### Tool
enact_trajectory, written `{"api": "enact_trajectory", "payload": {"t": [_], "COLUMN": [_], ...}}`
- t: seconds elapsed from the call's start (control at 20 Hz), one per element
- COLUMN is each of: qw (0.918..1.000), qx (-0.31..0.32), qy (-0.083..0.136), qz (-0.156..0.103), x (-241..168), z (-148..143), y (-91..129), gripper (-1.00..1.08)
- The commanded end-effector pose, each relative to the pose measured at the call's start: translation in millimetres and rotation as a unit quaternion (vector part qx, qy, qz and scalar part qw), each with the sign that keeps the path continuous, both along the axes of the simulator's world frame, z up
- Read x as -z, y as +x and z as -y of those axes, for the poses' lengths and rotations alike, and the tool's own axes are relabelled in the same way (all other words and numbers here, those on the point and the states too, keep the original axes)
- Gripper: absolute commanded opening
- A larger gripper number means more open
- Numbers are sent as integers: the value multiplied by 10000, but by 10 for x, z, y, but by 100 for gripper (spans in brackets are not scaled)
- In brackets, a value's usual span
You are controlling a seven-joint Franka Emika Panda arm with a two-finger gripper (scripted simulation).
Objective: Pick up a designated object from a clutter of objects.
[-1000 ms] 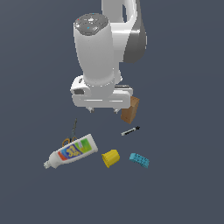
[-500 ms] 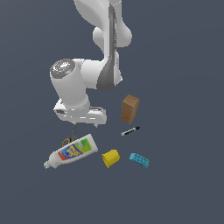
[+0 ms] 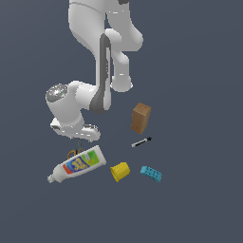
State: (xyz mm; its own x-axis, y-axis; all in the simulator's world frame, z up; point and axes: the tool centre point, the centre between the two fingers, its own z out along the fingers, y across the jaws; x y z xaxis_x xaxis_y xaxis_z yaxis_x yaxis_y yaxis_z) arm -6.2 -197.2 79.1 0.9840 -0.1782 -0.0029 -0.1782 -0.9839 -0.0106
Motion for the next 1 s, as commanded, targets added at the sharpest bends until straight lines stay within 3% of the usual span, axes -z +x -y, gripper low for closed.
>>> {"api": "enact_trajectory", "payload": {"t": [0.0,0.55,0.95], "qw": [10000,10000,10000], "qx": [26,56,57], "qy": [-29,-49,-52], "qz": [7,-2,2], "x": [110,254,610], "z": [105,191,196], "y": [-50,-104,-116], "gripper": [100,100,100]}}
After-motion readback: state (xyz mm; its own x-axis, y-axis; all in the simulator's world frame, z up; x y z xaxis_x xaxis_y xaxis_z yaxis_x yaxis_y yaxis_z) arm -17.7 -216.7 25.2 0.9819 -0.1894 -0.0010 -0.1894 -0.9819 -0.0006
